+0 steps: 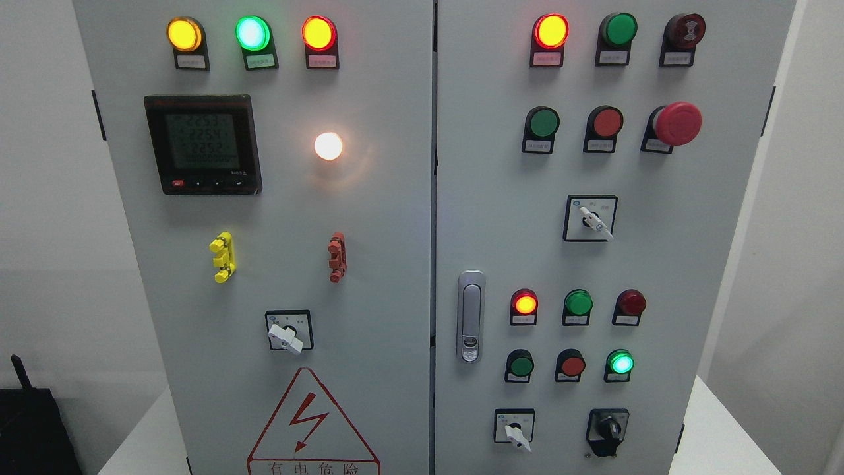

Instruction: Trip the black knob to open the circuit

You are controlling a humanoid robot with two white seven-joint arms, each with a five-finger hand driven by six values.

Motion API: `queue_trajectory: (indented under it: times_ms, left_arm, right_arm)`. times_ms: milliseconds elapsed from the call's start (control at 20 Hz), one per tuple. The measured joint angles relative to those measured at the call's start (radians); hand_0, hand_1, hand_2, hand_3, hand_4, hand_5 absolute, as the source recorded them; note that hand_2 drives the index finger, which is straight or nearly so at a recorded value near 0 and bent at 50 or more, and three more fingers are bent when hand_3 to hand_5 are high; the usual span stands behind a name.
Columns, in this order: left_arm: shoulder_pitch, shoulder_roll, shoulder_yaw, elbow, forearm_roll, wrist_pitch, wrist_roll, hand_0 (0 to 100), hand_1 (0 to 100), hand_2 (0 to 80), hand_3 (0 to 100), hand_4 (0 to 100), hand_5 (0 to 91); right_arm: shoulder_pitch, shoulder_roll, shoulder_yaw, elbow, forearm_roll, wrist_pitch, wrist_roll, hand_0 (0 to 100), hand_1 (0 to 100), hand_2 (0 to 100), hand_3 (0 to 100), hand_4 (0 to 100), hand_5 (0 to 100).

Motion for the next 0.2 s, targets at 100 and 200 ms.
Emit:
queue_trajectory:
  times_ms: [100,200]
  left_arm:
    - [0.0,0.0,0.0,0.0,0.0,0.0,0.0,12,39,0.0,0,0,0.0]
    - [0.0,0.0,0.0,0.0,0.0,0.0,0.0,12,39,0.0,0,0,0.0]
  right_arm:
    - [0.0,0.0,0.0,0.0,0.0,0.0,0.0,0,0,0,6,0,0]
    - [0.0,0.0,0.0,0.0,0.0,0.0,0.0,0,0,0,6,0,0]
